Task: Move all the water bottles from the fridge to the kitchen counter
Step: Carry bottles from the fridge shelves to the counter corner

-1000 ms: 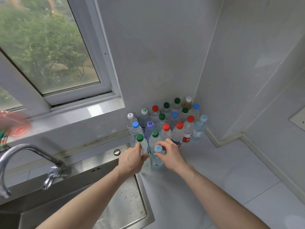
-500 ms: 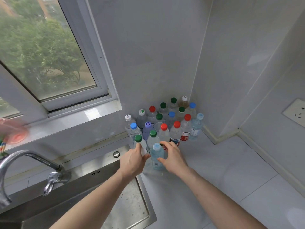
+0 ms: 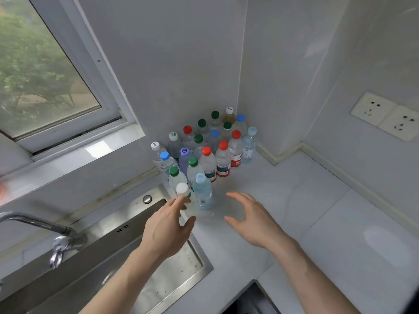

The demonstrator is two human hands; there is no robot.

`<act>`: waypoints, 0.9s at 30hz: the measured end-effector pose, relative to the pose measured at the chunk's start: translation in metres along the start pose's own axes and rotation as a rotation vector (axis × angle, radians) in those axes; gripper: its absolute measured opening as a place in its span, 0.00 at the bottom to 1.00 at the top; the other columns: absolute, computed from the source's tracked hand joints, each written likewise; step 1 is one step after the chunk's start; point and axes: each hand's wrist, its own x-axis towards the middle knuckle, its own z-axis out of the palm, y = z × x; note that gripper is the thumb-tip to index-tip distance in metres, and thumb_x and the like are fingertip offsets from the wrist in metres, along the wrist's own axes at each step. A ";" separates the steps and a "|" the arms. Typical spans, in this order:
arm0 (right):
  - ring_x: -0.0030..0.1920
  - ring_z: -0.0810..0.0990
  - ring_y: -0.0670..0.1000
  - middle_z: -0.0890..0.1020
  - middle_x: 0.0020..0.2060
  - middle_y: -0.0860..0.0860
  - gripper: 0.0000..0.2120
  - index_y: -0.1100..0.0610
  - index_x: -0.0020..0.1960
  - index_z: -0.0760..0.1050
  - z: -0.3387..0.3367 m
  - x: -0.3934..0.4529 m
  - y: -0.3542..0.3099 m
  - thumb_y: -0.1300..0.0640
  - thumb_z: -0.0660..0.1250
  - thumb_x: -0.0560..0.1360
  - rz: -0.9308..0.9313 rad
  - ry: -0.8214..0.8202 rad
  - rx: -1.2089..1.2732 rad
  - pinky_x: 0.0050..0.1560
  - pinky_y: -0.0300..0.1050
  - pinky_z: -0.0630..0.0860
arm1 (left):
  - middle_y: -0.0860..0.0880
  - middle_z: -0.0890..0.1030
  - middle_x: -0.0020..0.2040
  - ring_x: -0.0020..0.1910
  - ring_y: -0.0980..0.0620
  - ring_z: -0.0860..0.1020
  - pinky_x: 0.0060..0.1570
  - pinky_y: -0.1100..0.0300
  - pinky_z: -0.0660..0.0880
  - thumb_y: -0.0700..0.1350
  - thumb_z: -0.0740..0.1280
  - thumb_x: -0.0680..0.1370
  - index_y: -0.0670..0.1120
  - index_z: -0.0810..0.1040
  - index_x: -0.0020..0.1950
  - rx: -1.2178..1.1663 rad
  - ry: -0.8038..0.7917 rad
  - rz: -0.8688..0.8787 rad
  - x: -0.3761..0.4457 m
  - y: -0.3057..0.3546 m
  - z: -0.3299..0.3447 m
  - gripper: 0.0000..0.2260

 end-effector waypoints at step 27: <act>0.82 0.49 0.40 0.49 0.82 0.34 0.32 0.38 0.82 0.55 0.090 -0.405 -0.028 0.45 0.66 0.82 0.696 0.731 0.144 0.81 0.45 0.53 | 0.55 0.53 0.83 0.82 0.50 0.50 0.80 0.52 0.52 0.70 0.50 0.77 0.59 0.64 0.77 -0.204 -0.508 0.996 -0.174 0.117 0.046 0.31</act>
